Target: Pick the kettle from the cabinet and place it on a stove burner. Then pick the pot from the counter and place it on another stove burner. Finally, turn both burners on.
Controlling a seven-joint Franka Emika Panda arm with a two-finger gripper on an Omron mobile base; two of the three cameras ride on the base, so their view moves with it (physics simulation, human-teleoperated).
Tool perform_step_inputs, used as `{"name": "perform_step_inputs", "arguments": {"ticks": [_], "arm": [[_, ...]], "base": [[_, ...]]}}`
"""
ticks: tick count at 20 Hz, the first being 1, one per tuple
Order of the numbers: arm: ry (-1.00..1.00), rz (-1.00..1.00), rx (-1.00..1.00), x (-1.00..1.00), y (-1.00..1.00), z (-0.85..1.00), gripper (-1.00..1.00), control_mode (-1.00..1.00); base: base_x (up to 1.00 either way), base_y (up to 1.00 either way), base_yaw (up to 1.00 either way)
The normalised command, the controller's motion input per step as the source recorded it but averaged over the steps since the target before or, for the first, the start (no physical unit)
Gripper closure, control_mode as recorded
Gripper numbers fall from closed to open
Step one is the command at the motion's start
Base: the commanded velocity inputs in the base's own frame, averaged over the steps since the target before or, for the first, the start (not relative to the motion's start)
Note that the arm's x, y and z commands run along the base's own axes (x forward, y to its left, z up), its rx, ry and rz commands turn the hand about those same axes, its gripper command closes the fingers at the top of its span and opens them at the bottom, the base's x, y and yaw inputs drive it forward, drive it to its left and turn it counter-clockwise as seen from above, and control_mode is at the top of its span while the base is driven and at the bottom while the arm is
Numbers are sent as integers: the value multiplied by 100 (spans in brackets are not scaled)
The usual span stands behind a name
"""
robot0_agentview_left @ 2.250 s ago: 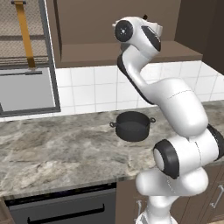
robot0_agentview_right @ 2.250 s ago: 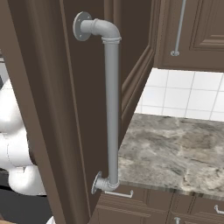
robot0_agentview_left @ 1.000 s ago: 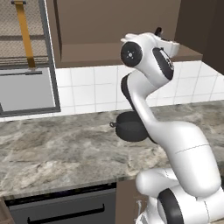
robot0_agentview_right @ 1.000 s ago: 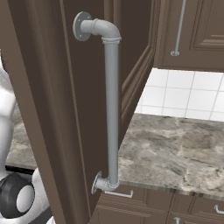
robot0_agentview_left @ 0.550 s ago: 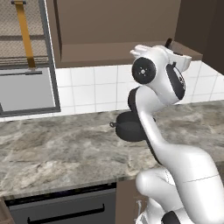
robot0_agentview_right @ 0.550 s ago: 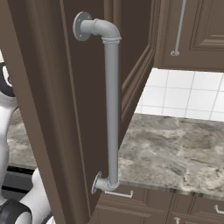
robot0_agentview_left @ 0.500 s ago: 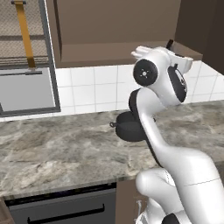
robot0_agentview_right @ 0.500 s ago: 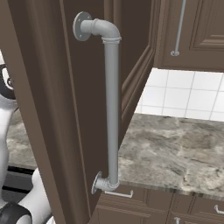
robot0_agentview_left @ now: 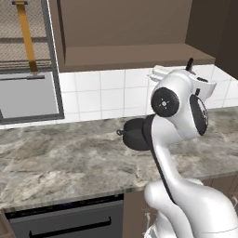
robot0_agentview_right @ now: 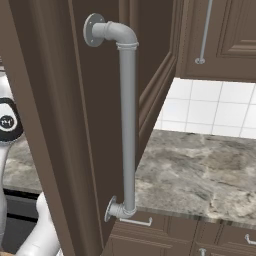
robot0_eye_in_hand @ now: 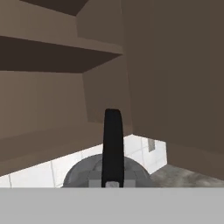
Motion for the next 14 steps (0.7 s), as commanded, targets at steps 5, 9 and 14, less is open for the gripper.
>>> {"name": "perform_step_inputs", "arguments": {"ticks": [5, 9, 14], "arm": [[0, -10, 0, -38, 0, -29, 100, -100], [0, -9, 0, -40, 0, -23, 100, -100], [0, -6, 0, -25, 0, -9, 100, -100]], "base": [[0, 0, 0], [0, 0, 0], [0, 0, 0]]}}
